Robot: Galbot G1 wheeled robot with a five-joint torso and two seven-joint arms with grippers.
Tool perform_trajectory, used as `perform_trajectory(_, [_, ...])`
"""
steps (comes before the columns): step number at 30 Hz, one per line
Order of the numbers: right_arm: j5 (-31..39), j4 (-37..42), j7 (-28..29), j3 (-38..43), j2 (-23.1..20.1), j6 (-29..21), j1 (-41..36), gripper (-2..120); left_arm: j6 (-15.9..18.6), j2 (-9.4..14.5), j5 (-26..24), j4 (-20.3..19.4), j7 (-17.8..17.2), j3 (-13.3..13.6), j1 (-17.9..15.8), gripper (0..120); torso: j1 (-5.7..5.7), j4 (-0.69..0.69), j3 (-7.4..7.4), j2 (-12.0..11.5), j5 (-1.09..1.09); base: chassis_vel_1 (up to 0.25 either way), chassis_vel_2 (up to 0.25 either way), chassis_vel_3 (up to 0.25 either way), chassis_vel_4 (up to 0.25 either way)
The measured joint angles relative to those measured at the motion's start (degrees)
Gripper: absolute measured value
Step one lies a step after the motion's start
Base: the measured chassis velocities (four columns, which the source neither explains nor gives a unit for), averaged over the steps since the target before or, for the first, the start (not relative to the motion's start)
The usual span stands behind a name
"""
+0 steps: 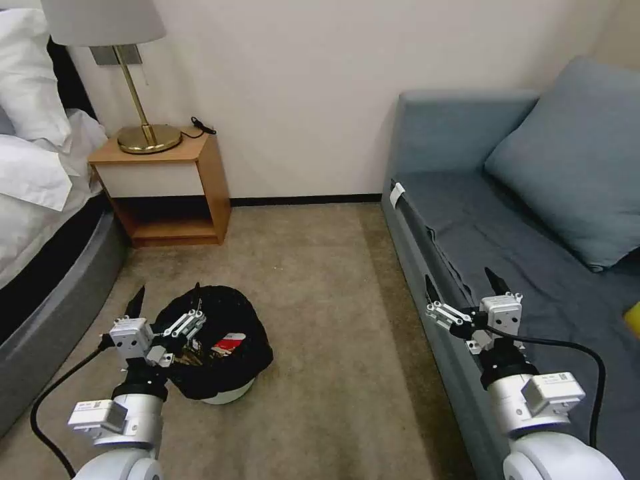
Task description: Pick up the trash bin, then pick up the garbage on the floor and place it into the trash bin.
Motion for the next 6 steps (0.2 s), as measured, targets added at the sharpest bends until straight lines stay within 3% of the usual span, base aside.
perform_trajectory(6, [0.00,0.00,0.00,0.00,0.00,0.00,0.00,100,0.00,0.00,0.00,0.00,0.00,0.00,0.00,100,0.00,0.00,0.00,0.00,0.00,0.000,0.000,0.000,0.000])
